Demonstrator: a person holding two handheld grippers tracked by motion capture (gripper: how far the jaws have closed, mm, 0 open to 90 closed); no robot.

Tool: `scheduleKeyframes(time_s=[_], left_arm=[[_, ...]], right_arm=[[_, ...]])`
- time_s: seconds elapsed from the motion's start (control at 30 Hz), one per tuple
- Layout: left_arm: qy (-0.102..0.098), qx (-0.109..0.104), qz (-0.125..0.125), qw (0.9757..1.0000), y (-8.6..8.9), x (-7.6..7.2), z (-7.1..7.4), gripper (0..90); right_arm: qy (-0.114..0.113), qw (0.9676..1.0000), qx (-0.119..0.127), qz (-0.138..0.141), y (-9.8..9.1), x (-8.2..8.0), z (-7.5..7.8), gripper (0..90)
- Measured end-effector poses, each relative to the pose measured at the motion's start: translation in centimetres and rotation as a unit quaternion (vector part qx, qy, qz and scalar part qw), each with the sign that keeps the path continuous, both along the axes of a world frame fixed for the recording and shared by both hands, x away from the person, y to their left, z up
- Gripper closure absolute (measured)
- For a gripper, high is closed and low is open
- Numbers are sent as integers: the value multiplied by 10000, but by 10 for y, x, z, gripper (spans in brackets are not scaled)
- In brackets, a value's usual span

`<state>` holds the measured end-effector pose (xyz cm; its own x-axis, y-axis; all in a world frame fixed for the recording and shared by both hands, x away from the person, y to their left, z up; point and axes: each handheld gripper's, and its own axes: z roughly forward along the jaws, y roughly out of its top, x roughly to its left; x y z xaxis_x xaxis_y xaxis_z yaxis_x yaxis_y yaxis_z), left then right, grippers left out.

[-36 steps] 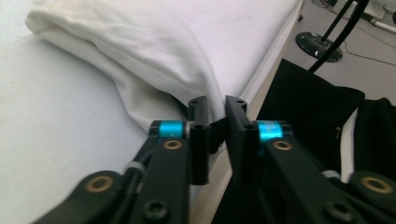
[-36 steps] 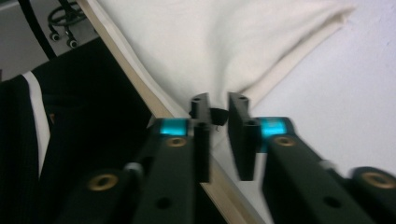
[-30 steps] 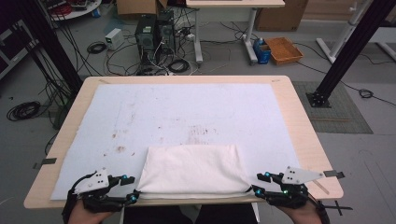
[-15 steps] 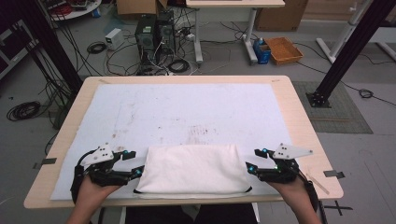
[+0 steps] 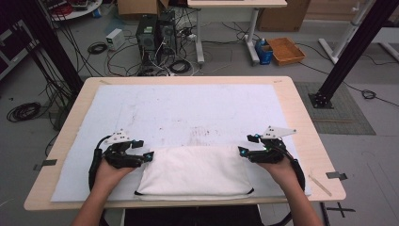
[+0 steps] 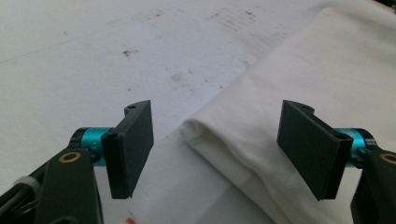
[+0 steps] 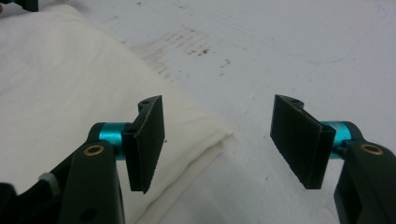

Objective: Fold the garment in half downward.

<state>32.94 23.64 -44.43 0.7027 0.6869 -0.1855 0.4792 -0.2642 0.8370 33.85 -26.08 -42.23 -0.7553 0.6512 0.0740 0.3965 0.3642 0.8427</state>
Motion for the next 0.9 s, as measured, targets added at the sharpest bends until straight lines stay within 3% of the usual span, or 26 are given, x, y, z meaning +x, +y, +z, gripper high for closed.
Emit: scheduleKeyframes(time_s=[0.3,0.53,0.63,0.8,0.9], left_arm=[[198,133,-23,9997,0,6,-7,293],[307,484,-126,9983,-8,7,-8,397],[276,570,-124,9979,-8,6,-7,434],[164,658,-347,9971,-11,2,-7,627],[124,687,-503,9963,-12,0,-6,753]], right_arm=[[312,9991,-271,56,21,21,-12,381],[521,9958,-744,133,27,21,-25,553],[570,9956,-719,175,24,21,-27,622],[560,9954,-703,340,22,20,-26,815],[513,9949,-763,411,24,19,-25,860]])
